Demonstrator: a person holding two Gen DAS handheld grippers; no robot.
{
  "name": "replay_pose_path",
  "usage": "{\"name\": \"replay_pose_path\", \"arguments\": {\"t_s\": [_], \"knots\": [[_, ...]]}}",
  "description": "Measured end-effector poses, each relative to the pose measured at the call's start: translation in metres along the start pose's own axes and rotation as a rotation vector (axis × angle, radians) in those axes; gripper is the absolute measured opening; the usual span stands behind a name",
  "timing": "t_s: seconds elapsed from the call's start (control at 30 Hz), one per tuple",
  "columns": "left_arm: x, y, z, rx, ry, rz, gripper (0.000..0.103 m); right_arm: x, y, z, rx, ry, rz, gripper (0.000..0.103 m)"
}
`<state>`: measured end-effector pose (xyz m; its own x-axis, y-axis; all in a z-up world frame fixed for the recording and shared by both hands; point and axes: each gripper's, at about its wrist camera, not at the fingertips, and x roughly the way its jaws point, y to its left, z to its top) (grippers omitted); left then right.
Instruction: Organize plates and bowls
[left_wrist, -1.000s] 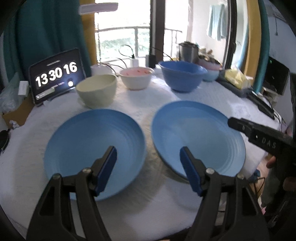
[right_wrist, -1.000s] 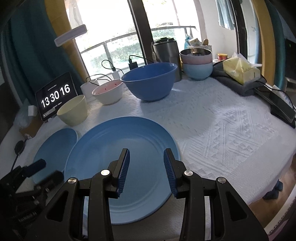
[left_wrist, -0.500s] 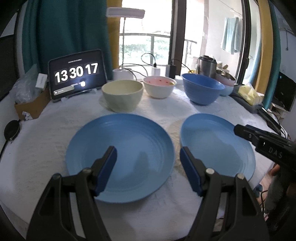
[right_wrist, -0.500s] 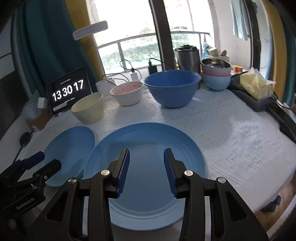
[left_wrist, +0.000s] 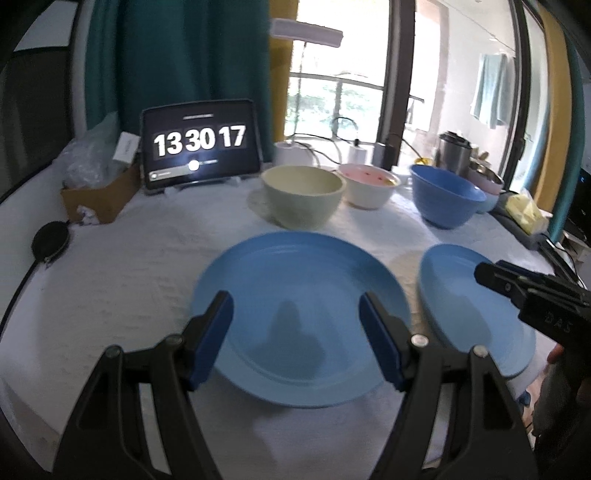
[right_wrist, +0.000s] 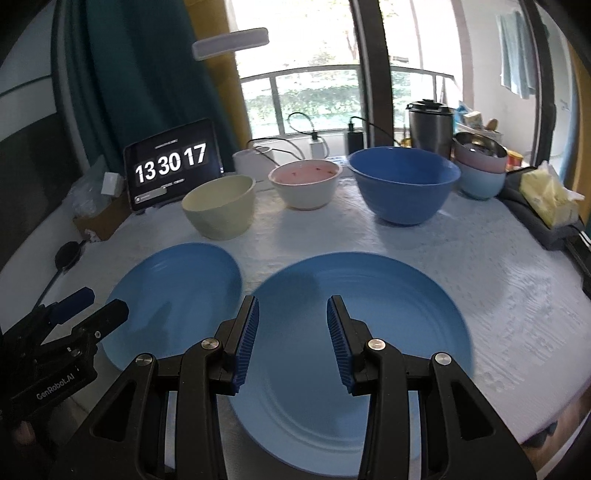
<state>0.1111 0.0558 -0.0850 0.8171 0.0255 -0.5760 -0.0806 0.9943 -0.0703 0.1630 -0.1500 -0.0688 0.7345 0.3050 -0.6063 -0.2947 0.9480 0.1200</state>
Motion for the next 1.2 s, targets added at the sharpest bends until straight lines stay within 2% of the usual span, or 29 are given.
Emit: {"name": "replay_pose_path", "arguments": {"t_s": [0.33,0.9,1.2], "knots": [[0.012,0.037,-0.005,-0.070,0.015,0.050,0.072,0.021,0.028,0.007,-0.051,0.026,0.036,0.041],[0.032,0.064,-0.018,-0.117,0.073,0.054,0.072,0.057,0.065,0.010,-0.102,0.096,0.086,0.041],[0.044,0.067,-0.021,-0.120,0.107,0.050,0.072,0.084,0.068,0.014,-0.092,0.153,0.041,0.042]]}}
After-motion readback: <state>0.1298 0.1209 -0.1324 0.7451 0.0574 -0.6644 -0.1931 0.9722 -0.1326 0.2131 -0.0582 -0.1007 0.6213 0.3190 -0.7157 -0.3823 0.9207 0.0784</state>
